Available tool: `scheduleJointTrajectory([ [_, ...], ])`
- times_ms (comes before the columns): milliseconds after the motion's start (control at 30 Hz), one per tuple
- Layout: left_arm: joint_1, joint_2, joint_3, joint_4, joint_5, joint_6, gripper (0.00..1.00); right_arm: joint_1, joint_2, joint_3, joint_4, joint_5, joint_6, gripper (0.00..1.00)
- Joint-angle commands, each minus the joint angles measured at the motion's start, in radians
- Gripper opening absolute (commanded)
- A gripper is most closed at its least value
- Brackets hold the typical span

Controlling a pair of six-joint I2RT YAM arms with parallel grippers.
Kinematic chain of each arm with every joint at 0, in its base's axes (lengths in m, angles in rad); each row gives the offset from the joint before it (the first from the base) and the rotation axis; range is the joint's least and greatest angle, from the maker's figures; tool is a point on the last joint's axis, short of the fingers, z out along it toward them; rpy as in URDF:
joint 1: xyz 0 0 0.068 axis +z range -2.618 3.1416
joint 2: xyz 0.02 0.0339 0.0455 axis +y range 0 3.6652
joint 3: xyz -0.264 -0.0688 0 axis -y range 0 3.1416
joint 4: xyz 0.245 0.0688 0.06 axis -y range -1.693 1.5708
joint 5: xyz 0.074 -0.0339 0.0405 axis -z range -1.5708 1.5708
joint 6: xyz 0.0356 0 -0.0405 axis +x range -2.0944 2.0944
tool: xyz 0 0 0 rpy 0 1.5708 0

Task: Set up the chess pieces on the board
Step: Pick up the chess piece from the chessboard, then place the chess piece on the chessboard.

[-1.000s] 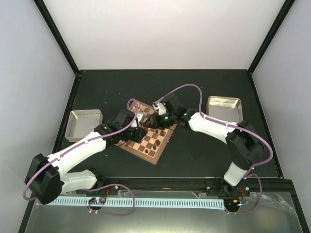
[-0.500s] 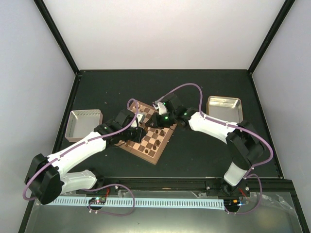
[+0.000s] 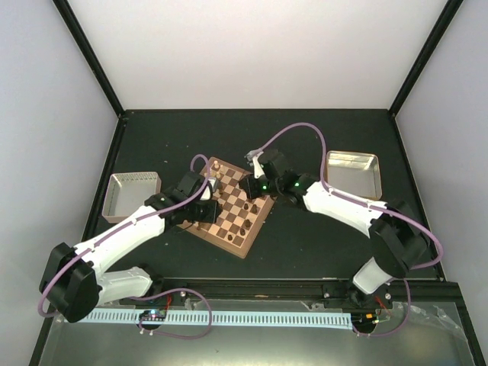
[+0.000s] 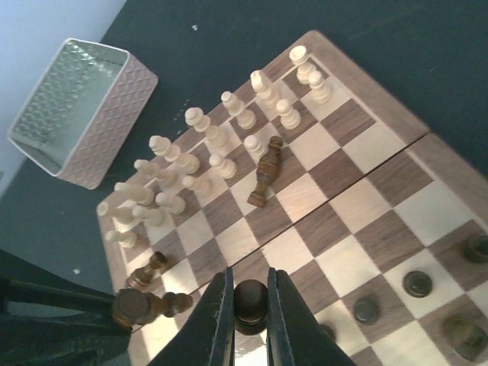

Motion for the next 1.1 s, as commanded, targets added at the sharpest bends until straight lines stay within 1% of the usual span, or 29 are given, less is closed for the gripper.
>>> scheduleJointTrajectory([
  [0,0.022,-0.021,0.000,-0.039,0.008,-0.056,0.01,0.058,-0.051,-0.021,-0.032,0.220,-0.185,0.06],
  [167,0.042,-0.027,-0.002,-0.038,0.026,-0.080,0.02,0.146,-0.044,-0.040,-0.056,0.264,-0.229,0.07],
  [333,0.078,-0.036,-0.021,-0.048,0.066,-0.080,0.02,0.229,-0.007,-0.040,-0.082,0.286,-0.225,0.07],
  [467,0.105,-0.045,-0.024,-0.071,0.098,-0.050,0.02,0.275,0.050,-0.026,-0.089,0.297,-0.215,0.07],
  [600,0.125,-0.048,-0.027,-0.071,0.137,-0.028,0.02,0.287,0.097,-0.021,-0.107,0.315,-0.206,0.07],
  [767,0.129,-0.040,-0.035,-0.044,0.167,-0.009,0.01,0.296,0.130,-0.023,-0.119,0.307,-0.235,0.09],
  [1067,0.131,-0.015,-0.025,-0.028,0.183,-0.010,0.02,0.301,0.138,-0.002,-0.169,0.265,-0.280,0.11],
])
